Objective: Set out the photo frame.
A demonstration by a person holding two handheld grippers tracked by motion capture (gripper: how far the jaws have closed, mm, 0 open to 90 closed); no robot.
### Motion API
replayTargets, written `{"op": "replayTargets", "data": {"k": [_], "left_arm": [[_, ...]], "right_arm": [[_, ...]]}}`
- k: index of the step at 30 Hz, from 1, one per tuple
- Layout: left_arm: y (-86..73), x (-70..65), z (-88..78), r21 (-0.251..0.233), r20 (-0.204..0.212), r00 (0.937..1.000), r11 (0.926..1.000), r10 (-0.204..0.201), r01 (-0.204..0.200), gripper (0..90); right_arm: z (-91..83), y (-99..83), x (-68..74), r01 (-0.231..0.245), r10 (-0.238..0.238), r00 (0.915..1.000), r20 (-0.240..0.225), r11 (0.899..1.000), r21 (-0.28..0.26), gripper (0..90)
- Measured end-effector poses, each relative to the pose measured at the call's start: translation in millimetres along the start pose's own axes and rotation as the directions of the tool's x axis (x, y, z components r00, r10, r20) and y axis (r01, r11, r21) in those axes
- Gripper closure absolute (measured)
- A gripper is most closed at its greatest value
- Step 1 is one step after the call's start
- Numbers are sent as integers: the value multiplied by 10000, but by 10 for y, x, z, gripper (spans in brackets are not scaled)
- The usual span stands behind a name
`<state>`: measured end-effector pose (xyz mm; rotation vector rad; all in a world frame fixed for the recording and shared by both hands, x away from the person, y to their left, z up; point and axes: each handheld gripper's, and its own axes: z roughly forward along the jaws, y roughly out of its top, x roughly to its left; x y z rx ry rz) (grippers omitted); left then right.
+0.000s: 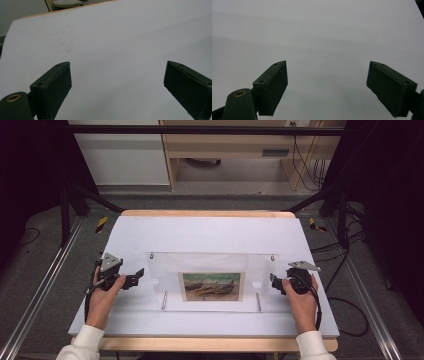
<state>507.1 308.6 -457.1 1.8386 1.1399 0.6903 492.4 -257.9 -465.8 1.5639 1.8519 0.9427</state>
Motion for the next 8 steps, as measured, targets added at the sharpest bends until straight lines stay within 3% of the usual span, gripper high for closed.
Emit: {"op": "replayTargets", "data": {"k": [3, 8], "left_arm": [[-29, 4, -35, 68, -122, 9998, 9998, 166, -165, 67], [-61, -7, -71, -33, -143, 9996, 9997, 229, -230, 67]], "right_arm": [[10, -37, -13, 603, -618, 9975, 333, 9972, 436, 172], [-24, -73, -56, 839, -864, 9927, 841, 9959, 331, 151]]}}
